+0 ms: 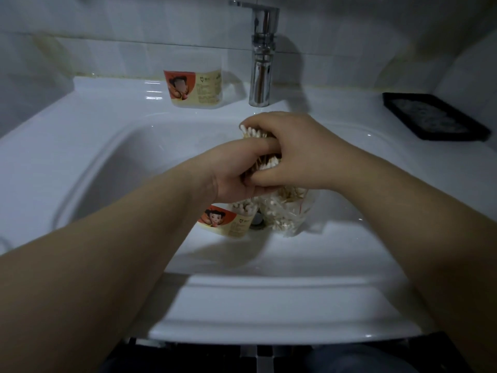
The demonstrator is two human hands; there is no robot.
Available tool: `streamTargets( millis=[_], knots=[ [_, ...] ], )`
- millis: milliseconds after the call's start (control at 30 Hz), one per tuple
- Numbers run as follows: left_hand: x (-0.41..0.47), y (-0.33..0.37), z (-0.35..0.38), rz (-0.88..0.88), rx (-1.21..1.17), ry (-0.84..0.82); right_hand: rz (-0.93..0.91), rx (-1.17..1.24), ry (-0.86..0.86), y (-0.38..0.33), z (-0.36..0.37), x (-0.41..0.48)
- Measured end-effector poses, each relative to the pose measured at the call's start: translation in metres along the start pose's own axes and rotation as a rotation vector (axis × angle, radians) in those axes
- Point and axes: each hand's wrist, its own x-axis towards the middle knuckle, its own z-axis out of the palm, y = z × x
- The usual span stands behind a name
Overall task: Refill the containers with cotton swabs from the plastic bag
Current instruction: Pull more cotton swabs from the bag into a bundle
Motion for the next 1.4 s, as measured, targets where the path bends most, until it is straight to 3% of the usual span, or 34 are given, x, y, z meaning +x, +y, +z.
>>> streamTargets(
  millis=[200, 400, 533, 600, 667, 800, 867, 1233, 1400],
  knots=[
    [0.0, 0.003, -0.002, -0.015, -0.04, -0.046, 0.049, 0.09, -0.091, 0.004, -0.006, -0.005],
    [-0.001, 0.004, -0.004, 0.002, -0.056, -0.047, 0.069, 0.079, -0.063, 0.006, -0.01, -0.006],
    [0.002, 0.008, -0.008, 0.063, -0.106, 0.087, 0.149, 0.187, -0.028, 0.011, -0.018, -0.01],
    [0.005, 0.009, -0.012, 0.119, -0.14, 0.13, 0.19, 0.114, 0.003, 0.013, -0.023, -0.01],
    [0.007, 0.008, -0.014, 0.149, -0.111, 0.132, 0.239, 0.015, -0.059, 0.015, -0.024, -0.01],
    [0.01, 0.001, -0.014, 0.147, -0.036, 0.102, 0.273, -0.191, -0.38, 0.011, -0.015, -0.012],
    [0.011, 0.0, -0.013, 0.14, -0.023, 0.103, 0.287, -0.241, -0.462, 0.01, -0.009, -0.012],
    [0.009, -0.003, -0.01, 0.15, 0.042, 0.091, 0.247, -0.313, -0.629, 0.006, 0.003, -0.009],
    [0.011, -0.003, -0.01, 0.167, 0.037, 0.112, 0.217, -0.31, -0.575, 0.006, 0.005, -0.007]
  ],
)
